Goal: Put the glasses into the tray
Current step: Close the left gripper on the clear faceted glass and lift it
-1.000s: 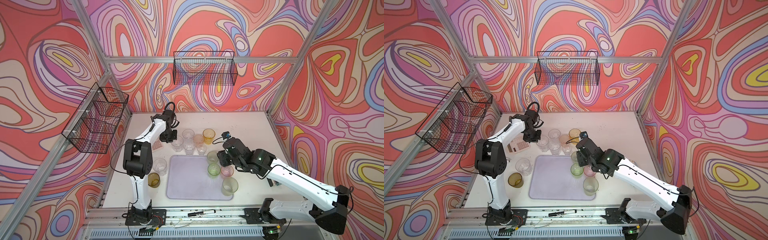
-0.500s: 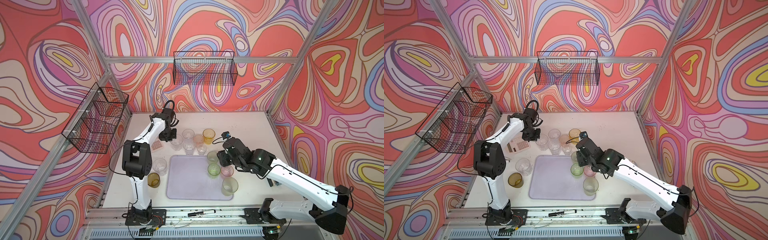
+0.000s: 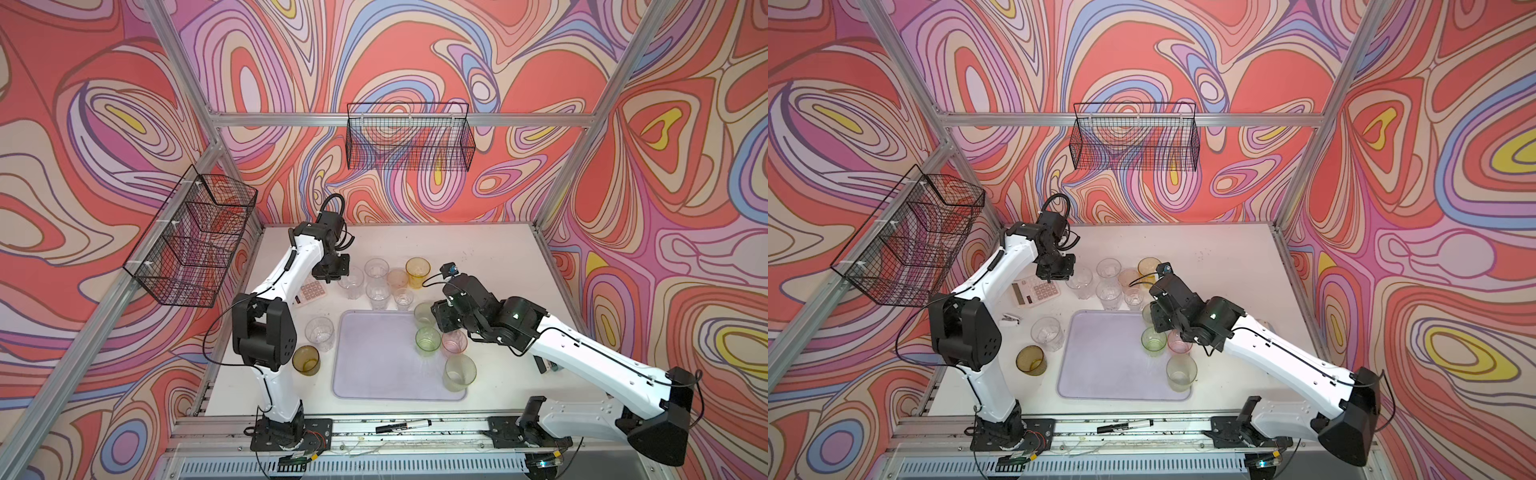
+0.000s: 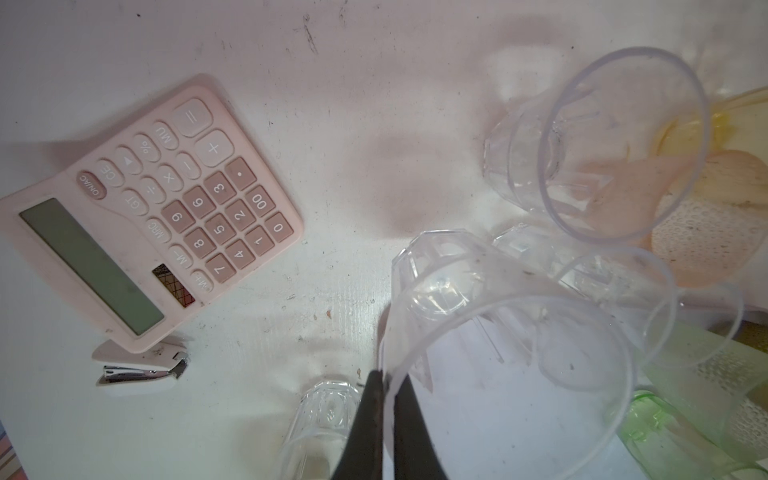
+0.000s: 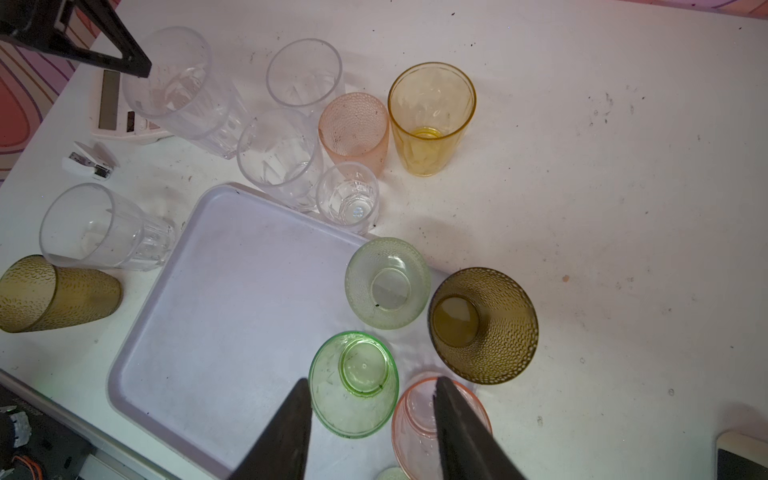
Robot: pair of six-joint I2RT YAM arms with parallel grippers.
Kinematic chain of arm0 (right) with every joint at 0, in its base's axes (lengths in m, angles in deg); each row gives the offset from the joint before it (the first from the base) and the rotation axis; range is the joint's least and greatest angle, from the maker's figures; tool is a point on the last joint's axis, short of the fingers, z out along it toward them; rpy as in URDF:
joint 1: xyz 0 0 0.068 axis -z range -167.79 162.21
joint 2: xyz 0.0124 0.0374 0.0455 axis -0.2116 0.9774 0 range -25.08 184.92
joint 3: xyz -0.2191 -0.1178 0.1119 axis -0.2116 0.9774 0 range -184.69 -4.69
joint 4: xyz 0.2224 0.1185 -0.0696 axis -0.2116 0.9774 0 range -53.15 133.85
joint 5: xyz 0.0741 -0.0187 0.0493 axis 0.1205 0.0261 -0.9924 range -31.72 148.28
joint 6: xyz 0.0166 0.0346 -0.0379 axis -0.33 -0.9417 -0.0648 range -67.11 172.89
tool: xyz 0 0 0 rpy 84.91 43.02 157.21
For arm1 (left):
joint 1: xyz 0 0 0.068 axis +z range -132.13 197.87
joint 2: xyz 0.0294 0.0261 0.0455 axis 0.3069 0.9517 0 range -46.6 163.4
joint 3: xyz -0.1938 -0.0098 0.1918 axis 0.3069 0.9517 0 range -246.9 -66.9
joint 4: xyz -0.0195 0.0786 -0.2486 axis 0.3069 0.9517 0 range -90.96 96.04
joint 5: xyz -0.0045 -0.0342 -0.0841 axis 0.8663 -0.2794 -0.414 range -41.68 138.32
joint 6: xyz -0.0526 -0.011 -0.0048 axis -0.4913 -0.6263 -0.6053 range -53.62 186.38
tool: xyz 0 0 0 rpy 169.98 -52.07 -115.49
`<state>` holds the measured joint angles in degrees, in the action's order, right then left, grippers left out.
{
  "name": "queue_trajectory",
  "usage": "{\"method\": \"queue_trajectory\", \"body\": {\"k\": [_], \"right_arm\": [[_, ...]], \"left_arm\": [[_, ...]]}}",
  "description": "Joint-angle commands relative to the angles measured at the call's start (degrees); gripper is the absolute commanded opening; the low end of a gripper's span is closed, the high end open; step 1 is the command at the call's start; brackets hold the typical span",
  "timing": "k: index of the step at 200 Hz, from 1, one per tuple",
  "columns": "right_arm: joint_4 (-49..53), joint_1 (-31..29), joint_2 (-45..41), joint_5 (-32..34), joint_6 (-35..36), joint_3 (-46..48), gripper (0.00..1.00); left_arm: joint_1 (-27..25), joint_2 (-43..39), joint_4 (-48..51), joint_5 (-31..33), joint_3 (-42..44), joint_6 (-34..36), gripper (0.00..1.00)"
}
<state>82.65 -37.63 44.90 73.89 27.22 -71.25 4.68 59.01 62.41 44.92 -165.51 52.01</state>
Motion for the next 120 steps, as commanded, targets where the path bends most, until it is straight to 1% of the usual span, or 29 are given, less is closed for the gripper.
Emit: {"method": "queue_trajectory", "body": {"k": [1, 45, 81, 120], "right_arm": [[-0.4, 0.2, 0.3, 0.5, -0.6, -1.7, 0.5], [-0.3, 0.2, 0.8, 1.7, -0.1, -3.0, 0.5], [-1.1, 0.3, 2.4, 0.5, 0.4, -3.9, 0.51], [0.3, 0.2, 4.0, 0.5, 0.8, -5.9, 0.54]], "left_arm": [[0.0, -3.4, 4.5, -1.8, -2.8, 1.4, 0.0], [-0.4, -5.4, 8.1, -3.4, -3.5, 2.4, 0.0], [-0.8, -7.4, 9.9, -4.2, -2.6, 2.2, 0.0], [-2.3, -9.0, 11.9, -4.3, -3.8, 3.5, 0.0]]}}
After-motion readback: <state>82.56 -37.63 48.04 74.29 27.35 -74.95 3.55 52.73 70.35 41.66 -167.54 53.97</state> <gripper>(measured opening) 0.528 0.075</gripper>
